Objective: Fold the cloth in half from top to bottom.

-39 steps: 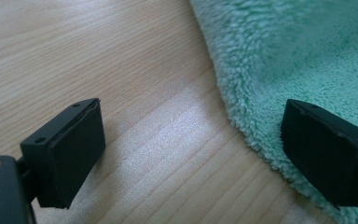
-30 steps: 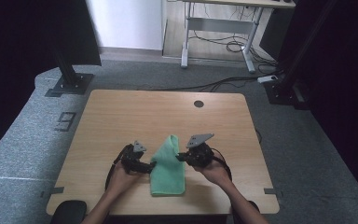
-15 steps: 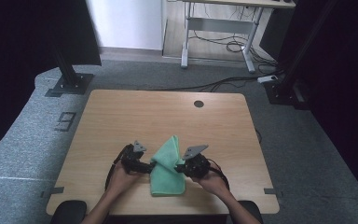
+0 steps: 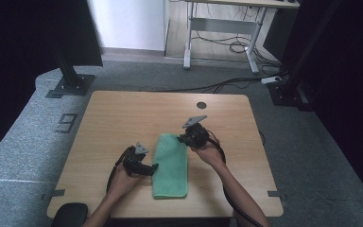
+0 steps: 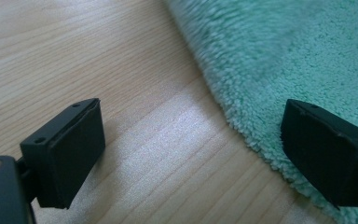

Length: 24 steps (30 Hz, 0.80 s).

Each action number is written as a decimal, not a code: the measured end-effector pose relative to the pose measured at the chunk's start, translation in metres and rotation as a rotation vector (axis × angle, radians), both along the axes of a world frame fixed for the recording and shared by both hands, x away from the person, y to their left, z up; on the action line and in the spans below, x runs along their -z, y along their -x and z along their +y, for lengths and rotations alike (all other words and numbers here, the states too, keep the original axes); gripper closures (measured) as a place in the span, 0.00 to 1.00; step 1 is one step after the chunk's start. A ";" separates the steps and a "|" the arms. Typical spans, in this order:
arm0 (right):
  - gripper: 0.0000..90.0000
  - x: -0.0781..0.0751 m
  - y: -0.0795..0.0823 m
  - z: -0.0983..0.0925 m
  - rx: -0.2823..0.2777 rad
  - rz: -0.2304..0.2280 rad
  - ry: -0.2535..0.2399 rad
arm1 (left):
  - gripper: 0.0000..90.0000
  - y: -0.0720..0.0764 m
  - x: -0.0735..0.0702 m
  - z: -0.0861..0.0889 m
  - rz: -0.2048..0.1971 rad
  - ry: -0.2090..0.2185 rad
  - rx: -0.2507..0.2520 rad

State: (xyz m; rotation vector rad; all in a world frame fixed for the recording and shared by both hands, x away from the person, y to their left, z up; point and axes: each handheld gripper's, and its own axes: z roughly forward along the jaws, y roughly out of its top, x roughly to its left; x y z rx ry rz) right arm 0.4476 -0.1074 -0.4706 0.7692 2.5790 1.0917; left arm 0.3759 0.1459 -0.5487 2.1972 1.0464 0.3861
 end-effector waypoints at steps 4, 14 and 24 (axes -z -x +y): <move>0.95 0.026 -0.027 0.010 0.037 0.057 0.037 | 0.07 0.000 0.000 0.000 0.000 0.001 0.002; 0.61 0.062 -0.043 0.012 0.070 0.062 0.072 | 0.07 0.000 0.000 0.000 0.001 0.001 0.007; 0.63 0.065 -0.057 0.021 -0.007 0.109 0.048 | 0.07 -0.001 0.000 0.000 0.001 0.001 0.010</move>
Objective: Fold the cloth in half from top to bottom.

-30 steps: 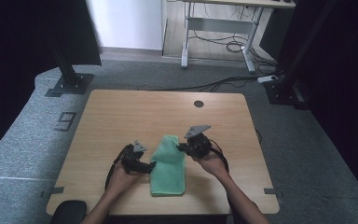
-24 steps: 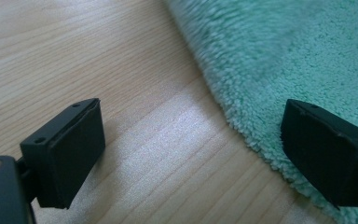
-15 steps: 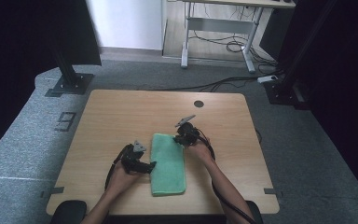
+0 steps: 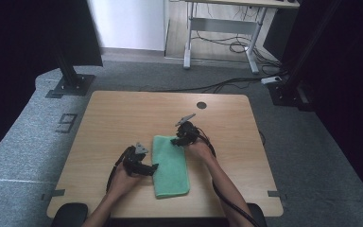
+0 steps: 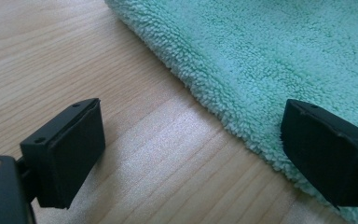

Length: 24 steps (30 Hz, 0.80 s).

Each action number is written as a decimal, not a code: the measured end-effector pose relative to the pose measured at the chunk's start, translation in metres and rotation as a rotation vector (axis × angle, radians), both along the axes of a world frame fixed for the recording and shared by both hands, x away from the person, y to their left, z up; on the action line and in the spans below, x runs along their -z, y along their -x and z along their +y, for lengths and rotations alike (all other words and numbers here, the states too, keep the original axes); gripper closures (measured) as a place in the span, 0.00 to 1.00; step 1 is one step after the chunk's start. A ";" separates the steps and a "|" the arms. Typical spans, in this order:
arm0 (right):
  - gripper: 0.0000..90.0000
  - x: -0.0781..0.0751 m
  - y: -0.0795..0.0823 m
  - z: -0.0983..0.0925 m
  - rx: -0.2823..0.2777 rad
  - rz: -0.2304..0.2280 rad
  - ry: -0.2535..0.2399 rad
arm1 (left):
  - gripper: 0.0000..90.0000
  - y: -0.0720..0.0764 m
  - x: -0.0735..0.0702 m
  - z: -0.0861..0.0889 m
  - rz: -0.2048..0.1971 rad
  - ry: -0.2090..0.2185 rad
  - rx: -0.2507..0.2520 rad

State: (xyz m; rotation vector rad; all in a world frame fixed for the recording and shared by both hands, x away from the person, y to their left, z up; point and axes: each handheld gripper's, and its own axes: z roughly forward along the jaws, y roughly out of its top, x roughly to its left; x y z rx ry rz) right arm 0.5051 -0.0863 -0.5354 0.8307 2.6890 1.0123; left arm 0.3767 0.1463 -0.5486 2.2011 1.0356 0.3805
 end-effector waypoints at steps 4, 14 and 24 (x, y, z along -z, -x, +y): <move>0.89 -0.001 -0.004 0.003 -0.051 0.064 -0.035 | 0.07 0.000 0.000 0.000 0.000 -0.001 0.002; 0.94 -0.004 0.003 0.009 -0.036 0.053 0.006 | 0.13 0.004 -0.005 0.002 0.028 0.019 0.006; 0.94 -0.025 0.012 0.004 -0.045 0.009 -0.037 | 0.11 0.010 -0.002 0.000 0.014 -0.012 -0.014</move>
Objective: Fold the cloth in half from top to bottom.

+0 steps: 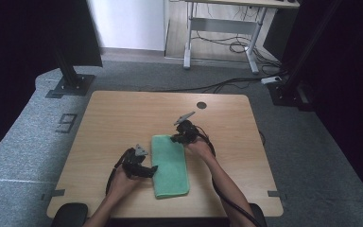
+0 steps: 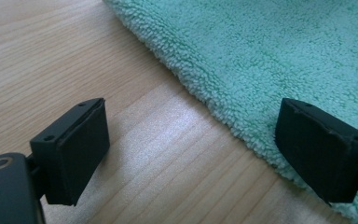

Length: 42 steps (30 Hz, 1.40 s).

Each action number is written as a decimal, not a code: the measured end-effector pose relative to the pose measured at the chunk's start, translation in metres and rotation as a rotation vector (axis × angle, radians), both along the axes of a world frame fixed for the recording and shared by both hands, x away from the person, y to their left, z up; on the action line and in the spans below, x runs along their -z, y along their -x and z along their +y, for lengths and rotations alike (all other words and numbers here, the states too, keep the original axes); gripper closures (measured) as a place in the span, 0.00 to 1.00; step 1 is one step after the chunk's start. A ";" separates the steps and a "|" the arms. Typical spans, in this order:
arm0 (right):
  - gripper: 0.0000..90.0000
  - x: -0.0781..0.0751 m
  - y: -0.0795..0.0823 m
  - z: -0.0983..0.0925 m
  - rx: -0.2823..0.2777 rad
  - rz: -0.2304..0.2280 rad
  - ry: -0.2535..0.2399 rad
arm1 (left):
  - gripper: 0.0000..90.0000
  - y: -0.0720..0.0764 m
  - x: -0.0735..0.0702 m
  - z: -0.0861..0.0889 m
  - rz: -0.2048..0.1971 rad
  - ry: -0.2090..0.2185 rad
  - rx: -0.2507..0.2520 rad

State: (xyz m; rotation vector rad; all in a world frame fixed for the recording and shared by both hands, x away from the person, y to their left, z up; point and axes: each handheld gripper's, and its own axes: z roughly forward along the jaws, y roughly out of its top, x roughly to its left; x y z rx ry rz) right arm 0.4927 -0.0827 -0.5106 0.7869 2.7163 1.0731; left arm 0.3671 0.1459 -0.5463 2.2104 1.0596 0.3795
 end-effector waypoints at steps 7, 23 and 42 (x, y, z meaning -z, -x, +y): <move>0.94 -0.040 0.025 -0.010 -0.044 -0.067 -0.072 | 0.09 -0.003 0.001 0.001 -0.006 0.006 -0.016; 0.95 -0.064 0.116 -0.034 -0.186 -0.134 -0.134 | 0.09 -0.010 0.001 0.002 -0.012 0.005 -0.045; 0.94 -0.006 0.163 -0.032 -0.252 -0.061 -0.074 | 0.11 0.001 -0.003 0.005 0.021 -0.020 -0.021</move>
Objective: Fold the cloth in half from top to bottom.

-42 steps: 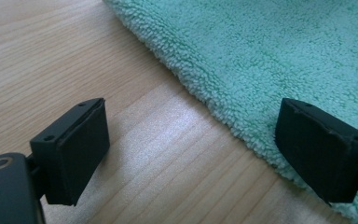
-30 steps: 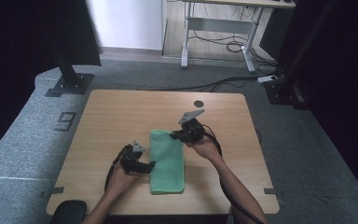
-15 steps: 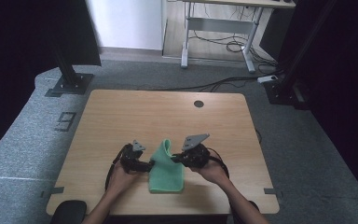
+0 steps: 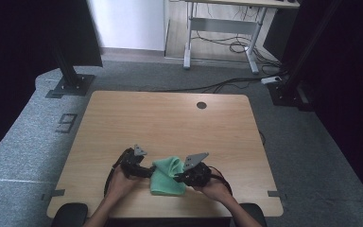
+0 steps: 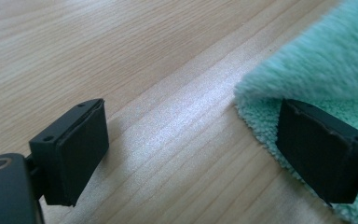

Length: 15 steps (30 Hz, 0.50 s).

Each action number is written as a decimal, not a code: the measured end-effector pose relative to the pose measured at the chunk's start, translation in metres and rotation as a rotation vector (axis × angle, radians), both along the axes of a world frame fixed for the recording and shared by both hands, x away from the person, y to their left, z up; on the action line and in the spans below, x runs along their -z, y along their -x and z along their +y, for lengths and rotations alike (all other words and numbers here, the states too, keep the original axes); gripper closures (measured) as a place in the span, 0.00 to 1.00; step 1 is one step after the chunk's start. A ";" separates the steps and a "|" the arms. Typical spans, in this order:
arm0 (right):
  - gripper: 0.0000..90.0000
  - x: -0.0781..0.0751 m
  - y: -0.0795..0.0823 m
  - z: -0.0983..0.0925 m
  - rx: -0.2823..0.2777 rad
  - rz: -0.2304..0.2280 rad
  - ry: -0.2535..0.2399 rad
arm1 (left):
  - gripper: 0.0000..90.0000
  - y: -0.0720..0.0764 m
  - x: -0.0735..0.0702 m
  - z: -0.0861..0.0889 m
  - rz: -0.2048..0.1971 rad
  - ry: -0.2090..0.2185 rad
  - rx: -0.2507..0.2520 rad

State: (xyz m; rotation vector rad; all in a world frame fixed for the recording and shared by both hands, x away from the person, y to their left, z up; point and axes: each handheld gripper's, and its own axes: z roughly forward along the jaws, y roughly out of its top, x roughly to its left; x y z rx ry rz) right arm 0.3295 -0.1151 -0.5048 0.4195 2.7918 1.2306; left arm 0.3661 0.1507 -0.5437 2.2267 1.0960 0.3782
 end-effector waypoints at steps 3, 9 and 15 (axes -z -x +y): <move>0.94 0.012 0.006 0.000 -0.003 0.005 0.021 | 0.11 0.000 0.000 0.000 0.000 0.000 0.009; 0.94 0.031 0.009 0.000 0.013 0.030 0.025 | 0.13 0.001 -0.011 0.003 0.007 0.007 0.044; 0.94 0.034 0.005 0.001 0.038 0.028 0.018 | 0.15 -0.001 -0.027 0.014 -0.010 0.037 0.039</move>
